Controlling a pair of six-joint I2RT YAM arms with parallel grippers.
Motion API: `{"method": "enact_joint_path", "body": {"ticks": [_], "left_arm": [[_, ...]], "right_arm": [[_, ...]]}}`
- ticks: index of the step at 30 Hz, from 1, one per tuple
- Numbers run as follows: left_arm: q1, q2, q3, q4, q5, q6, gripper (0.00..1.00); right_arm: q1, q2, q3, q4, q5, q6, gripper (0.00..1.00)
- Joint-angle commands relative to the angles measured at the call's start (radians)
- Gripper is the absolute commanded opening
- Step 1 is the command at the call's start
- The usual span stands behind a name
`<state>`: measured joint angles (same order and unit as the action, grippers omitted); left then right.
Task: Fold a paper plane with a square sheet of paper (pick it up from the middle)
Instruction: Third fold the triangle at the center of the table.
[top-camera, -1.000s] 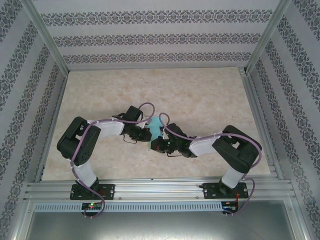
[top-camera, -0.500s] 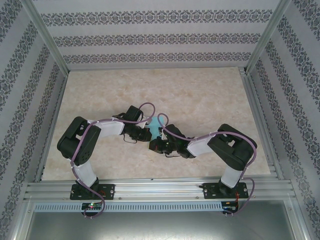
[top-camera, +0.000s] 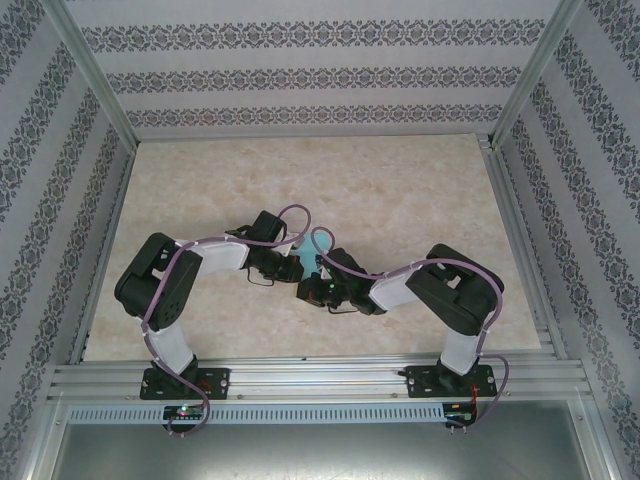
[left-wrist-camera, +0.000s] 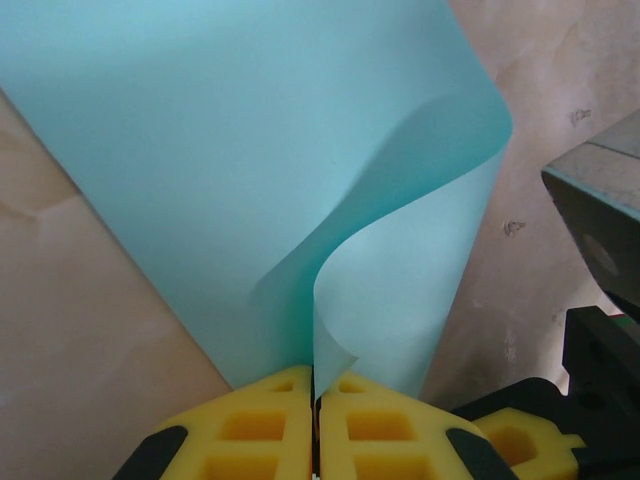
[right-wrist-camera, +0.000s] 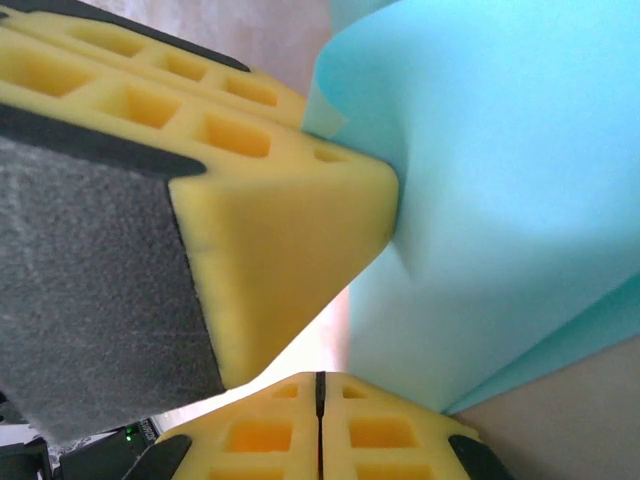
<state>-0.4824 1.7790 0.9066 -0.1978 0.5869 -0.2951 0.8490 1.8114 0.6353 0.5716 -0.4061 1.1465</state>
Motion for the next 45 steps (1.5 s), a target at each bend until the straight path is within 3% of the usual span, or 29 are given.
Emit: {"method": "enact_joint_path", "body": {"ticks": [1,14,34,45], "left_arm": [[0.007,0.04,0.0,-0.054,-0.053,0.027,0.1],[0.007,0.041,0.005,-0.061,-0.053,0.031,0.09],[0.006,0.039,0.009,-0.074,-0.053,0.039,0.09],[0.006,0.039,0.008,-0.08,-0.056,0.042,0.09]], "right_arm": [[0.01,0.021,0.003,-0.054,0.026,-0.011,0.09],[-0.048,-0.141,0.018,-0.204,0.038,-0.099,0.09],[-0.086,0.017,0.07,-0.192,0.009,-0.11,0.07],[-0.145,-0.096,0.066,-0.206,-0.031,-0.129,0.09]]}}
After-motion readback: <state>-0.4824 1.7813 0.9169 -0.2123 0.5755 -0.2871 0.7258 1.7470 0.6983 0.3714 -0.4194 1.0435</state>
